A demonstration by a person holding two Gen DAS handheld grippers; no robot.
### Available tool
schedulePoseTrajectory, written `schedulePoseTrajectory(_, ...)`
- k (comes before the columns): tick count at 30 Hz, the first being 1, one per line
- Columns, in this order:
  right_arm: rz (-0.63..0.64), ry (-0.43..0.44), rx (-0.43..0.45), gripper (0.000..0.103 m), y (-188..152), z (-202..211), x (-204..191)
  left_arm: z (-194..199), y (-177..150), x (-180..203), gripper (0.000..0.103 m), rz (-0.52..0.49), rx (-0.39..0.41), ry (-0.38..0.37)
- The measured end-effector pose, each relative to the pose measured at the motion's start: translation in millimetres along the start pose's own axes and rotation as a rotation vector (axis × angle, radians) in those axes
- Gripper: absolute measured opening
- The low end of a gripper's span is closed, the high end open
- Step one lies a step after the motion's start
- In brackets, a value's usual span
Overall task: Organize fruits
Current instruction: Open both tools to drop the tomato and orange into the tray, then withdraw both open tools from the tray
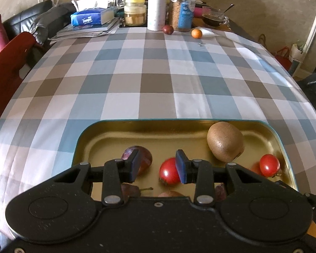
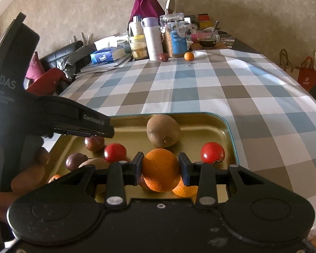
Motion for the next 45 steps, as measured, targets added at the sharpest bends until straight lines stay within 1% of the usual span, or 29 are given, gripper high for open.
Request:
schedulePoseTrajectory(4,0.000,-0.010,-0.001,0.038,-2.0,2.6,0.5,7.3,-2.5,-2.7,0.046,0.004,0.003,0.020)
schedulePoseTrajectory(11,-0.003,-0.015,-0.002,0.038,-5.3,4.3,-0.4,23.0,-10.8,-4.2,0.046,0.014,0.017,0.035)
schedulePoseTrajectory(23,-0.066,-0.034,-0.009,0.038,-8.1,1.9,4.1,44.0,-33.4,-7.1,0.046,0.035,0.036,0.049)
schedulePoseTrajectory(27,-0.069,-0.037,0.031,0.038,-5.2,5.8,2.1,48.3,-42.2,-7.9,0.046,0.042,0.038,0.052)
schedulePoseTrajectory(34,-0.093,-0.028,0.060,0.038,-5.4,13.5,0.7,53.4,-55.7,-8.0,0.047,0.045,0.040,0.063)
schedulePoseTrajectory(45,-0.112,-0.062,0.058,0.038,-12.8,20.0,4.6,57.8,-69.8,-3.3,0.050,0.035,0.046,0.083)
Point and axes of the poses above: each gripper's, at about its wrist camera, not at the fingertips, and z roughly against the way its jaws point, x to its right, y to its top, the point moved 9 cm from there along -z, roughly the way its jaws point, and after that the axes turned 11 degrees about -z, right-handed, at the moved point
